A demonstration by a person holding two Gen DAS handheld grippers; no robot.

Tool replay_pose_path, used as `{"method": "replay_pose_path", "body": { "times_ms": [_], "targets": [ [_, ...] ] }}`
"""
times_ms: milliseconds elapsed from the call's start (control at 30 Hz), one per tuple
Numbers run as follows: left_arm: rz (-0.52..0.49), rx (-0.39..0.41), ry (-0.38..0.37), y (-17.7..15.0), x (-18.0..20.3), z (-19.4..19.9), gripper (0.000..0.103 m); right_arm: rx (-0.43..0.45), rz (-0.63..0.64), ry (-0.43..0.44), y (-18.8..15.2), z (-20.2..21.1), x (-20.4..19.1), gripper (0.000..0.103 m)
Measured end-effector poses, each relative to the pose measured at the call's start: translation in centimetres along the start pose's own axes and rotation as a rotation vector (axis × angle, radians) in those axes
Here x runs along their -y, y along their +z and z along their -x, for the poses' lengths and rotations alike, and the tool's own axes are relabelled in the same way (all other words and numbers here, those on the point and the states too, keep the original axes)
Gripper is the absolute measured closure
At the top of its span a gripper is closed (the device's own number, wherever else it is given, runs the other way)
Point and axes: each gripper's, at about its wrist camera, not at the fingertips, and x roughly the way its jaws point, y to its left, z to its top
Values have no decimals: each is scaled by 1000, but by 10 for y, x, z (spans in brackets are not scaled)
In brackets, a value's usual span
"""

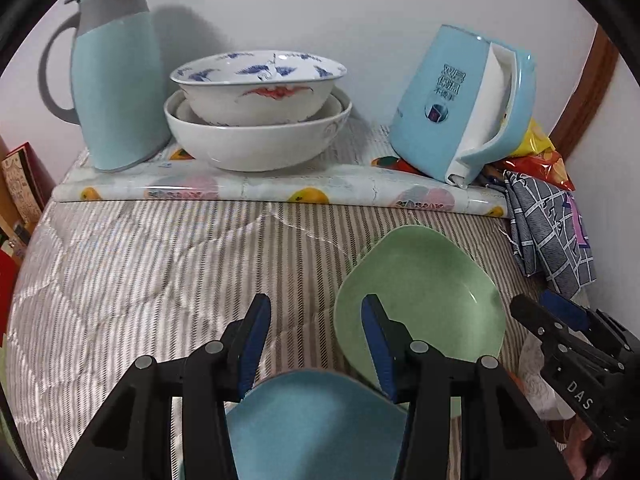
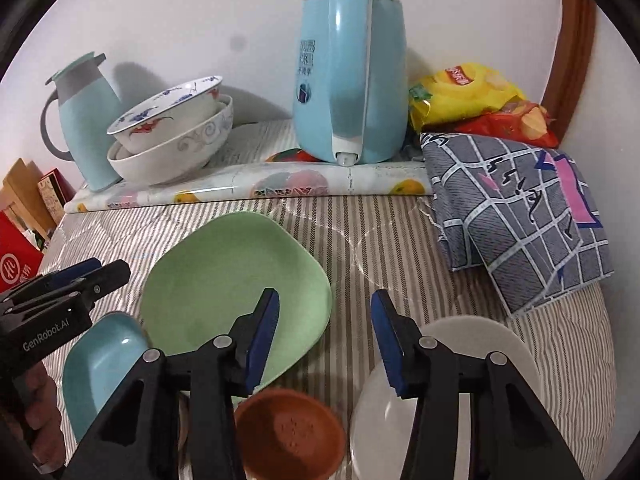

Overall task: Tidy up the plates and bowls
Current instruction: 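Move the left gripper to the green plate rim and close it, then lift the green plate and lower it onto the blue plate with the left gripper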

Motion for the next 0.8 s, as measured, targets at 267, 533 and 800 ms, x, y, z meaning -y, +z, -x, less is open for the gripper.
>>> {"method": "replay_pose_path", "body": {
  "times_ms": [267, 533, 800],
  "targets": [
    [-11, -53, -29, 3, 7, -28, 58, -34, 34, -24, 7, -25, -3, 63],
    [-9, -92, -38, 3, 11, -49, 68, -78, 51, -42, 7, -45, -6, 77],
    [-10, -121, -47, 6, 15, -57, 89, -93, 89, -79, 5, -53, -16, 90]
  ]
}}
